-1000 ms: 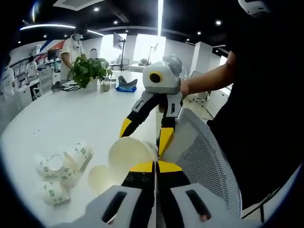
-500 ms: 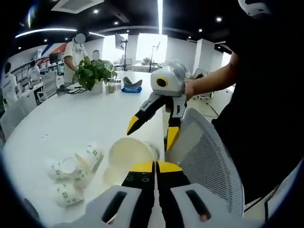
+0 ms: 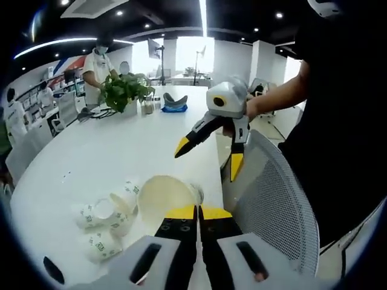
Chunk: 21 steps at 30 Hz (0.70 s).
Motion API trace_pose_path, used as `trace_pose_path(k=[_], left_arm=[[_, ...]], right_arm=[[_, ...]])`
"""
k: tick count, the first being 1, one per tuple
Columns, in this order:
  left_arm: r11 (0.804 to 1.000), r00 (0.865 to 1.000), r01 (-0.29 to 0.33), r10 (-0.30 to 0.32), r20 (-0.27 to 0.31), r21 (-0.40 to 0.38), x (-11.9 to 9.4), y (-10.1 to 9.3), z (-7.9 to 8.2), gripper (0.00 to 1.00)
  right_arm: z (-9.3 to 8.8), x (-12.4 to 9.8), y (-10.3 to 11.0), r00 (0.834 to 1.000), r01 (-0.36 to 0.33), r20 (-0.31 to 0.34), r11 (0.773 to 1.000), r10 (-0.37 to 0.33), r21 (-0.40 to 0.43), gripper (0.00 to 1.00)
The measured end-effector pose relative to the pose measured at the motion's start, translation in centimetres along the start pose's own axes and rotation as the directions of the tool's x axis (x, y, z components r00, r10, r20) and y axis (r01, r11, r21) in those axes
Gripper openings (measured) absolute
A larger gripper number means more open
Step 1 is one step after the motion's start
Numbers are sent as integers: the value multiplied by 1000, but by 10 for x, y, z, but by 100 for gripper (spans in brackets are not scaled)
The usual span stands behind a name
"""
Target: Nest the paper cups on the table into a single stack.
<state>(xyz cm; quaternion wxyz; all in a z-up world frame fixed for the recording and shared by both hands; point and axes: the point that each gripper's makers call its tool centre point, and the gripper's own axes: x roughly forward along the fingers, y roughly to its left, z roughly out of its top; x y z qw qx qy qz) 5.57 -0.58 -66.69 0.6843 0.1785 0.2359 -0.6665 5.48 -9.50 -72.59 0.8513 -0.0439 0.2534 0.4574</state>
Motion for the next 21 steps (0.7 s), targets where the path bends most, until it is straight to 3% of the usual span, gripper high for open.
trace_pose_path(k=[10,21], left_arm=[[1000,998,-8,9,-63,16,3,6,-9,0],[998,991,-11,18,-133,54,5,12,-15,0]], right_arm=[[-11,-1,-8,998,61,-28,998,-60,10,100],[-23,-5,-5,995,79,-60,997,-78,20,100]])
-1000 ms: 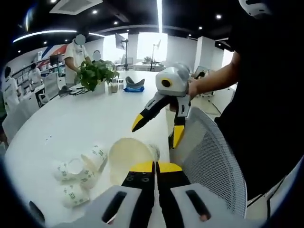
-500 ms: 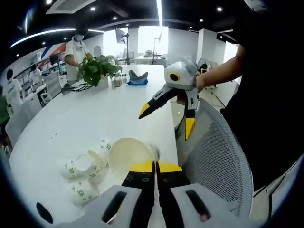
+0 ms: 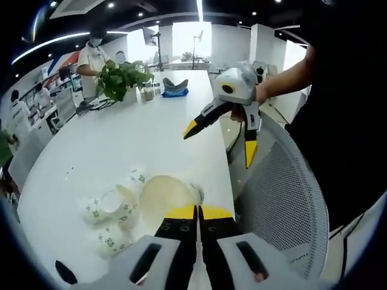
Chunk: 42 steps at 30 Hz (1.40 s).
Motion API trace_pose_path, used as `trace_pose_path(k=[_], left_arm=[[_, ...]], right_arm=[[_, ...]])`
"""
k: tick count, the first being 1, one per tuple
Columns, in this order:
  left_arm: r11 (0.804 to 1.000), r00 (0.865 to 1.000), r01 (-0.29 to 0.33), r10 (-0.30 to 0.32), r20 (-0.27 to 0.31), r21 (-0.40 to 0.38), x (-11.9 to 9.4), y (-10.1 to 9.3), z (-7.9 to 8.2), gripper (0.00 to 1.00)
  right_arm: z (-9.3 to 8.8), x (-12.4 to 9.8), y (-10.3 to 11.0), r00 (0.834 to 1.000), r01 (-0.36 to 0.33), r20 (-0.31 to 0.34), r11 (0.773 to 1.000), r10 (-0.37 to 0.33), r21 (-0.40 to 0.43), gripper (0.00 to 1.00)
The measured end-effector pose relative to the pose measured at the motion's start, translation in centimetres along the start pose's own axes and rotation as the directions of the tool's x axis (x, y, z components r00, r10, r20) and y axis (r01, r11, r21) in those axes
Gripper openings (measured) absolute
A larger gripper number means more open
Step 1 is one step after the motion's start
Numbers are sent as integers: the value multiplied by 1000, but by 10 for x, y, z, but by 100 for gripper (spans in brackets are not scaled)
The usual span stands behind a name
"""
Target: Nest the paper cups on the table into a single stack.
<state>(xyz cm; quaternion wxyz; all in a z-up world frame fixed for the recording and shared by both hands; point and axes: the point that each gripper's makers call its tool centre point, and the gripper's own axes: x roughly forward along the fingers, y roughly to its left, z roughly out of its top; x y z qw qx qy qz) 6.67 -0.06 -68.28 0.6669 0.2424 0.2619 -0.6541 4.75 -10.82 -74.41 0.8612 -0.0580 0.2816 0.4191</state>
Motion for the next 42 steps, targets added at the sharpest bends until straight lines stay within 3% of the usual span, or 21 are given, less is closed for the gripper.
trace_pose_path(k=[30,42], left_arm=[[997,992,7,3,-125,76,17,7,-14,0],[992,980,31,-7,-201,119,30,5,-24,0]], right_arm=[[-7,2,4,1000,-3,-1,1000,3,22,100],[-11,1,3,1000,6,-5,1000,-6,30,99]])
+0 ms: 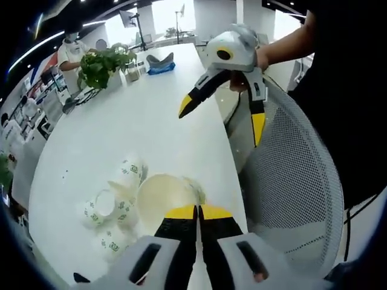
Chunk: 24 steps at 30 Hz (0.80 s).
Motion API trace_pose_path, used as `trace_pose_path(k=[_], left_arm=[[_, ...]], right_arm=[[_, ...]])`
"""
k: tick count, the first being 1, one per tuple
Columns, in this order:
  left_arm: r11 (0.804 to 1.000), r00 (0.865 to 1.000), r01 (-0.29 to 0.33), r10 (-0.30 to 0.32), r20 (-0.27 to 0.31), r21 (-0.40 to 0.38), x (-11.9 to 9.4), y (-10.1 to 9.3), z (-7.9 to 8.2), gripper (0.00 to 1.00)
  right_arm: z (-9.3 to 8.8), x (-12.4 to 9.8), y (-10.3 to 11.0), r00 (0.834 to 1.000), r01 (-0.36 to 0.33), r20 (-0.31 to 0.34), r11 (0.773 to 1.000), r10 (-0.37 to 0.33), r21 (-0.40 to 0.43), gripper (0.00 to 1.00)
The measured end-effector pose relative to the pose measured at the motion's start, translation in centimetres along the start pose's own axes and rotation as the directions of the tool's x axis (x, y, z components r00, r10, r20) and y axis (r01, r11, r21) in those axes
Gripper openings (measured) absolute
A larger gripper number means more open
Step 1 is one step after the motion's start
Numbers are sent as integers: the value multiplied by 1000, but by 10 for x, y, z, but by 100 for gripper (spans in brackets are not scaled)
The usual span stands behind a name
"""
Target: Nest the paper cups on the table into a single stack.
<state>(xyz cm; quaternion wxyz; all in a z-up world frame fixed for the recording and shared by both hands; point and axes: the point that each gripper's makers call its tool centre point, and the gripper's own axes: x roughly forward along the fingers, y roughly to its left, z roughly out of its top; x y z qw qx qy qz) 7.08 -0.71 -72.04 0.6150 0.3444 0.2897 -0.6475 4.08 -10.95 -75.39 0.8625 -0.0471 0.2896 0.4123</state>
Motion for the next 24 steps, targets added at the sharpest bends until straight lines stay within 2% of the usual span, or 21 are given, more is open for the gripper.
trace_pose_path(k=[10,24], left_arm=[[1000,998,24,-23,-53,19,16,-4,-7,0],[998,995,55,-52,-82,35,32,-11,-11,0]], right_arm=[[-3,1,1,1000,1,-2,1000,-1,8,99],[-5,-1,3,1000,6,-3,1000,-6,12,99]])
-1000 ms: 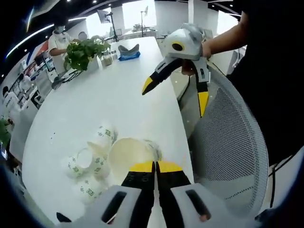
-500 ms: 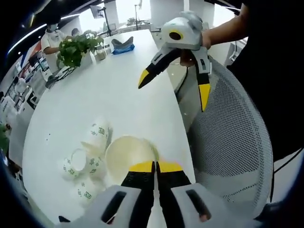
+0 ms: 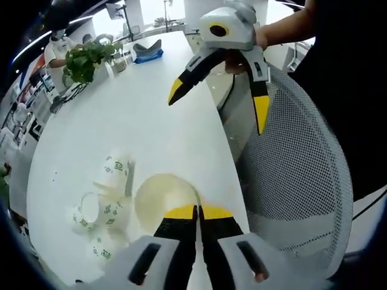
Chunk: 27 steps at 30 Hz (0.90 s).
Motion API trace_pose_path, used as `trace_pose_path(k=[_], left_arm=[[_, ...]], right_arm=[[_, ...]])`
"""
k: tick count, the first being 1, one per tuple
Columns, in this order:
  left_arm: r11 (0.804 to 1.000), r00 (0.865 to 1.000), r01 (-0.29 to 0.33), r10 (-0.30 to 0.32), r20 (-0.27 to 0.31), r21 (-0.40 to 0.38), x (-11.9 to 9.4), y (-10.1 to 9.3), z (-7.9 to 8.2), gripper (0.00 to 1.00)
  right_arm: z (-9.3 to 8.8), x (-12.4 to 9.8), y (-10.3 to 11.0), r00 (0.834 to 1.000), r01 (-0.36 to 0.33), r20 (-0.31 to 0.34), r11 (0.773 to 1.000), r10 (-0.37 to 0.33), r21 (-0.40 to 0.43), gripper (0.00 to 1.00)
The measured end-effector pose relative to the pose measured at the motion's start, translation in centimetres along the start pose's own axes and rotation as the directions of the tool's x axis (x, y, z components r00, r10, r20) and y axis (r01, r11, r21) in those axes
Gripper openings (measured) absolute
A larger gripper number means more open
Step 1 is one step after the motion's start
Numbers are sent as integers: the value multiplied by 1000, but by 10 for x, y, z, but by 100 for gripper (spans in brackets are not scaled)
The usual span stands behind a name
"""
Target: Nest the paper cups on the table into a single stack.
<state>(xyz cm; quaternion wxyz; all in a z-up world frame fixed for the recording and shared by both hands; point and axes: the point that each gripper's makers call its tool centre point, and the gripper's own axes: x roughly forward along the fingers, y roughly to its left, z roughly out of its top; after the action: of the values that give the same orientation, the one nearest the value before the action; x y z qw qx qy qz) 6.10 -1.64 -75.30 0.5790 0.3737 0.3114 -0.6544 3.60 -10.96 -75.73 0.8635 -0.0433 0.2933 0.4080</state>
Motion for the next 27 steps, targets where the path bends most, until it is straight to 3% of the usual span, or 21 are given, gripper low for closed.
trace_pose_path(k=[15,27], left_arm=[[997,997,76,-76,-15,-10,13,-12,2,0],[996,996,89,-89,-14,-24,18,-14,-2,0]], right_arm=[[1,0,0,1000,6,3,1000,-6,1,98],[-1,0,1,1000,6,-4,1000,-6,-1,97]])
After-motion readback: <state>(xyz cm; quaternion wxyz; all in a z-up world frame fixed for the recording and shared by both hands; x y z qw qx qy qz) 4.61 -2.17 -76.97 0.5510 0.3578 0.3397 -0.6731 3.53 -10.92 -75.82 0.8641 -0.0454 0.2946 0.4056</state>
